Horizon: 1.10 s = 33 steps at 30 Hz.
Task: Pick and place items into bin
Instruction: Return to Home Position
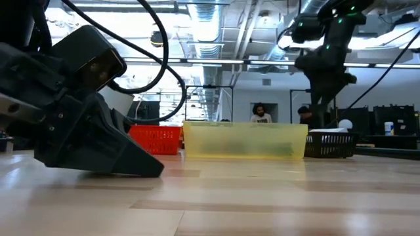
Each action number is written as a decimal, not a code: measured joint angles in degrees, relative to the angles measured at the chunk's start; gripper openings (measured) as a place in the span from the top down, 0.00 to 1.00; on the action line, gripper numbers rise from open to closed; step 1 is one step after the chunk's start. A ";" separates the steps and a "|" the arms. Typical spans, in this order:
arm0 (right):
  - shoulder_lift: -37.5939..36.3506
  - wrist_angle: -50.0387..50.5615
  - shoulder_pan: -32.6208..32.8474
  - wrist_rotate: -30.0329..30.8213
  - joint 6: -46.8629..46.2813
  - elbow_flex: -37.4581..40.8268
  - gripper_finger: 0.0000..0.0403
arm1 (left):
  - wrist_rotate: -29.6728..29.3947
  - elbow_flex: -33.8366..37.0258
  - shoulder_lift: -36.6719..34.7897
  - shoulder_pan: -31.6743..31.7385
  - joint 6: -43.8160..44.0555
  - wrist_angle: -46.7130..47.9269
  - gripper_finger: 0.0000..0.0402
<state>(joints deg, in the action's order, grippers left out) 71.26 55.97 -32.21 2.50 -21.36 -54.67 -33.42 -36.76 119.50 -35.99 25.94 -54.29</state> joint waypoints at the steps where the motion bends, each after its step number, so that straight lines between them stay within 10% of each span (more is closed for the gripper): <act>1: -1.08 0.00 0.32 0.45 0.56 -0.23 0.55 | -0.40 0.03 -0.41 0.02 -0.42 0.16 1.00; 10: -19.03 -8.71 6.54 2.31 10.69 -3.96 0.54 | -8.19 3.44 -14.71 1.74 -13.37 3.78 1.00; 21: -36.68 -18.32 14.73 4.26 19.97 -3.14 0.57 | -12.41 3.79 -52.74 7.20 -34.63 27.42 1.00; 28: -43.41 -27.16 16.21 2.14 27.47 7.42 0.58 | -2.49 7.73 -72.49 15.51 -41.97 33.38 1.00; 33: -48.95 -44.22 16.37 -10.54 29.14 19.01 0.57 | 7.09 16.84 -81.73 22.46 -37.88 31.86 1.00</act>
<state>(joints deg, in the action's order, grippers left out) 22.31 11.75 -15.84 -8.05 7.79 -35.66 -26.33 -19.91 37.77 -13.52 -11.94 -22.43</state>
